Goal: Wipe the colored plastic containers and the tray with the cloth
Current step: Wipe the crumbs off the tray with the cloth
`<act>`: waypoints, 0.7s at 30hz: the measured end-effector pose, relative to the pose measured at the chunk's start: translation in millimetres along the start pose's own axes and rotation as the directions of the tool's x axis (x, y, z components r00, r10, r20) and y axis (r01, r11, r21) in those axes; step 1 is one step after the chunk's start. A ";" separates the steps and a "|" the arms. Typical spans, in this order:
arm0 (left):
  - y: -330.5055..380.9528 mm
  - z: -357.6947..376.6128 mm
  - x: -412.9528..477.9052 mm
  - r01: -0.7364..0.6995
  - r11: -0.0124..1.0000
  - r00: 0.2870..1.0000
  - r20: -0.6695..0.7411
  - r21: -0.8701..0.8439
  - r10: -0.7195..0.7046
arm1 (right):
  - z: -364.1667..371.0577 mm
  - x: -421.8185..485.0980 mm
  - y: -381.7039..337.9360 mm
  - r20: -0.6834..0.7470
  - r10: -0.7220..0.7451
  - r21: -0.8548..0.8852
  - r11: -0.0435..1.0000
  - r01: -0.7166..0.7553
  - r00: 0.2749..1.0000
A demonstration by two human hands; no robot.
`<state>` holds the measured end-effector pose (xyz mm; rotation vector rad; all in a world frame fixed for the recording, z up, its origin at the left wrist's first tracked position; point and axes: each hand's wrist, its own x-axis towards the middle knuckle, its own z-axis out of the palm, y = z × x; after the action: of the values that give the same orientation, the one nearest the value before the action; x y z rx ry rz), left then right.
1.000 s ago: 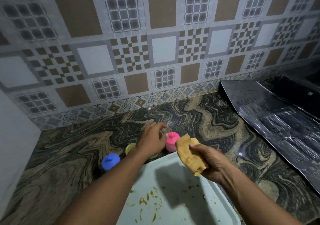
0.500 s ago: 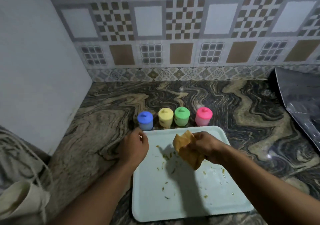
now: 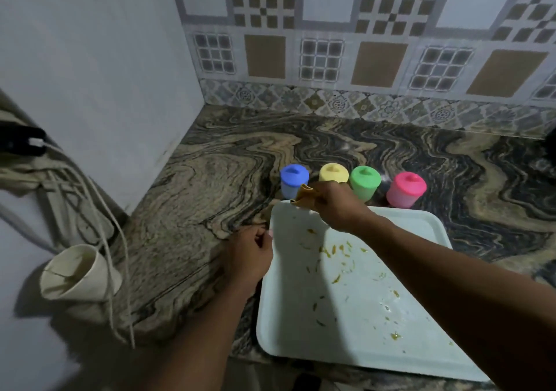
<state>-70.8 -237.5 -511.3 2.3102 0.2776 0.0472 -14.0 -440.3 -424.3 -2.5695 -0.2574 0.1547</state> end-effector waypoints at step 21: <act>0.7 -1.5 -4.7 -0.103 0.952 0.986 -0.096 0.287 0.135 | 75.1 -29.0 -4.9 0.001 -0.183 -0.188 0.966 0.180 0.983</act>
<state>-75.4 -237.9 -509.6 2.6109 0.2128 0.2141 -55.2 -403.9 -483.3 -2.7137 -0.5219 0.0421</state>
